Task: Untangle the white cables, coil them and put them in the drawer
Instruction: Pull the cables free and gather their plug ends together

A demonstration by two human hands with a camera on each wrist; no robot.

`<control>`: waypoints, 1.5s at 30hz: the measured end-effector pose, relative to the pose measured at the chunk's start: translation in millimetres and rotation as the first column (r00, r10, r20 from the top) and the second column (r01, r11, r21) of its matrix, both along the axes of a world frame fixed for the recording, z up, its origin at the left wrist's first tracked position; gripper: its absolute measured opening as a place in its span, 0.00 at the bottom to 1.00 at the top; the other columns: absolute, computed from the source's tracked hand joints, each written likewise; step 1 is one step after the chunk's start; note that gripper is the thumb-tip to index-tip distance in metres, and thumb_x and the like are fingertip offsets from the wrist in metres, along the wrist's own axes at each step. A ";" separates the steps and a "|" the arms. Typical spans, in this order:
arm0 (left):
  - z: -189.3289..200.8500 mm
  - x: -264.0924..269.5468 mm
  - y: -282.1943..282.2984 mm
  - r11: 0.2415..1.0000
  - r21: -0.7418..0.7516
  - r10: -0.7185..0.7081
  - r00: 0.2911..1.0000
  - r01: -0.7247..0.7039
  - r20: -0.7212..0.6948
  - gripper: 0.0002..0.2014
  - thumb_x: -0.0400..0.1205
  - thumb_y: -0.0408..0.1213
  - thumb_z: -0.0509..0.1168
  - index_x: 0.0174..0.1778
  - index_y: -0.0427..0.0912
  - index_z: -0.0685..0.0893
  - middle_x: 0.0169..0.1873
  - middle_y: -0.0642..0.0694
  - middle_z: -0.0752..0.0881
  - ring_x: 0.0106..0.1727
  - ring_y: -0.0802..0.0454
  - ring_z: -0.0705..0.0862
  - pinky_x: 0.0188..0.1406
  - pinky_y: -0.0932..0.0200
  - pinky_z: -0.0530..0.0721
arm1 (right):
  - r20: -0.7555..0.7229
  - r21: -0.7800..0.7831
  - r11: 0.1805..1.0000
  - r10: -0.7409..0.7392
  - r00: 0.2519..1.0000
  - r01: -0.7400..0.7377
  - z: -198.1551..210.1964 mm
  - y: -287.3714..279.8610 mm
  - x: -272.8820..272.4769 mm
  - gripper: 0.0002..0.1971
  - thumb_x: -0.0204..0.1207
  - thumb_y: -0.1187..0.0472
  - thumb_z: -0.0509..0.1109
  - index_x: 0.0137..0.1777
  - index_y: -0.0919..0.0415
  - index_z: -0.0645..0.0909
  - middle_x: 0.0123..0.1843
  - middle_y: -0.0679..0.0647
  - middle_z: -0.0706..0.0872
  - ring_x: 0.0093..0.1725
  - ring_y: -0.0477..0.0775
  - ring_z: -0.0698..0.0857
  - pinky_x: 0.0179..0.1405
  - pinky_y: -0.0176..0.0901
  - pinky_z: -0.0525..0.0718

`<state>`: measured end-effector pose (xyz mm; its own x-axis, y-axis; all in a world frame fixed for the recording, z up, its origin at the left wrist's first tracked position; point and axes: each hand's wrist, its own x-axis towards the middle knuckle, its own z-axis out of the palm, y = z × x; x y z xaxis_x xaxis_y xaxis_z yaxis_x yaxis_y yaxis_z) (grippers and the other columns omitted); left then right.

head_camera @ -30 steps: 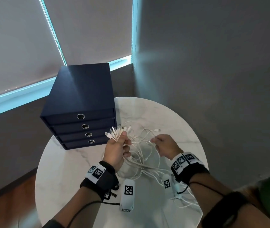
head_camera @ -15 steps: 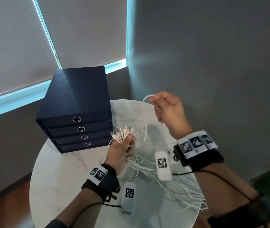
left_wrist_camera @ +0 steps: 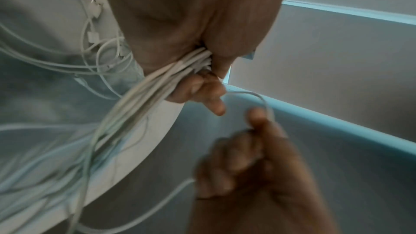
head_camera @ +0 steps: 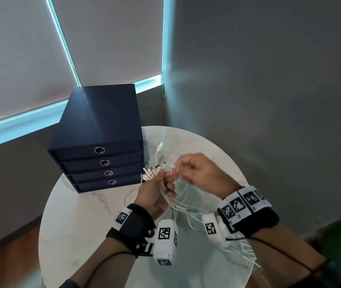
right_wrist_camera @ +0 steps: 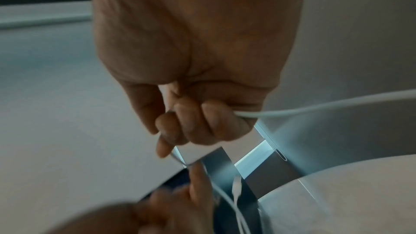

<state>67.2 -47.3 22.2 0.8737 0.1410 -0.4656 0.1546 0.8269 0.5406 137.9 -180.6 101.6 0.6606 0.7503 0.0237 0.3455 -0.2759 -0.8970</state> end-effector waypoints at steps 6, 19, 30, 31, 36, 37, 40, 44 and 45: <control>-10.0 4.7 5.3 0.999 0.010 0.051 0.992 -0.050 -0.112 0.14 0.90 0.41 0.57 0.44 0.38 0.82 0.29 0.47 0.83 0.25 0.53 0.80 0.22 0.62 0.79 | -0.165 -0.287 0.939 0.148 0.975 -0.191 -43.7 -9.4 -19.4 0.08 0.75 0.67 0.71 0.37 0.55 0.86 0.23 0.40 0.81 0.24 0.35 0.76 0.34 0.37 0.73; -18.4 7.7 15.5 0.970 0.134 0.216 0.973 -0.204 -0.079 0.15 0.91 0.37 0.56 0.41 0.39 0.81 0.22 0.50 0.71 0.20 0.55 0.68 0.19 0.61 0.72 | -0.521 -0.622 0.702 -0.042 0.852 -0.346 -106.4 -75.5 -17.7 0.05 0.68 0.63 0.71 0.33 0.60 0.86 0.22 0.55 0.81 0.21 0.52 0.75 0.23 0.37 0.71; -21.2 3.9 14.6 0.955 0.232 0.194 0.981 -0.186 -0.015 0.15 0.91 0.40 0.57 0.46 0.36 0.84 0.22 0.52 0.68 0.20 0.57 0.65 0.19 0.61 0.70 | -0.469 -0.691 0.665 -0.112 0.876 -0.285 -138.2 -103.3 -14.3 0.13 0.77 0.61 0.67 0.30 0.54 0.84 0.22 0.51 0.80 0.17 0.47 0.74 0.18 0.34 0.71; -20.0 3.4 15.9 0.952 0.245 0.194 0.981 -0.186 -0.009 0.15 0.91 0.41 0.57 0.46 0.37 0.84 0.21 0.52 0.67 0.20 0.58 0.64 0.18 0.62 0.68 | -0.445 -0.690 0.673 -0.103 0.889 -0.267 -139.6 -102.8 -13.2 0.14 0.77 0.61 0.67 0.30 0.53 0.85 0.21 0.50 0.80 0.18 0.47 0.74 0.18 0.35 0.71; -12.7 2.4 32.4 0.928 0.290 0.241 0.970 -0.233 0.007 0.15 0.91 0.41 0.56 0.41 0.41 0.80 0.20 0.54 0.66 0.18 0.60 0.62 0.15 0.66 0.61 | -0.500 -0.611 0.766 -0.180 0.847 -0.197 -131.0 -121.8 5.5 0.08 0.75 0.60 0.72 0.35 0.55 0.88 0.21 0.51 0.72 0.18 0.49 0.66 0.19 0.37 0.64; -11.6 1.6 36.9 0.926 0.279 0.263 0.965 -0.256 0.012 0.15 0.91 0.41 0.56 0.41 0.41 0.79 0.19 0.55 0.66 0.17 0.60 0.61 0.14 0.67 0.60 | -0.487 -0.593 0.792 -0.209 0.848 -0.145 -125.3 -132.2 14.2 0.05 0.72 0.60 0.74 0.36 0.57 0.88 0.21 0.51 0.69 0.19 0.49 0.64 0.19 0.37 0.62; -10.0 -1.8 49.5 0.917 0.241 0.322 0.946 -0.317 0.017 0.16 0.91 0.41 0.55 0.40 0.41 0.79 0.17 0.55 0.65 0.15 0.61 0.60 0.11 0.68 0.60 | -0.284 -0.581 0.799 -0.377 0.882 0.154 -97.5 -166.0 40.8 0.05 0.71 0.64 0.78 0.39 0.68 0.88 0.18 0.48 0.67 0.17 0.46 0.65 0.18 0.37 0.62; -10.2 -4.8 63.1 0.898 0.211 0.389 0.921 -0.385 0.026 0.16 0.91 0.41 0.55 0.40 0.42 0.79 0.18 0.55 0.64 0.16 0.61 0.59 0.11 0.67 0.59 | 0.164 -0.603 0.615 -0.528 0.834 0.508 -68.8 -220.1 87.9 0.09 0.71 0.57 0.80 0.33 0.59 0.87 0.27 0.52 0.86 0.30 0.49 0.82 0.32 0.42 0.76; -10.4 -5.3 66.0 0.896 0.204 0.398 0.917 -0.394 0.026 0.15 0.91 0.41 0.56 0.40 0.42 0.79 0.18 0.55 0.64 0.16 0.61 0.59 0.10 0.67 0.59 | 0.269 -0.583 0.556 -0.556 0.786 0.593 -63.0 -231.3 96.5 0.08 0.72 0.55 0.79 0.36 0.58 0.88 0.33 0.57 0.89 0.34 0.55 0.82 0.35 0.45 0.76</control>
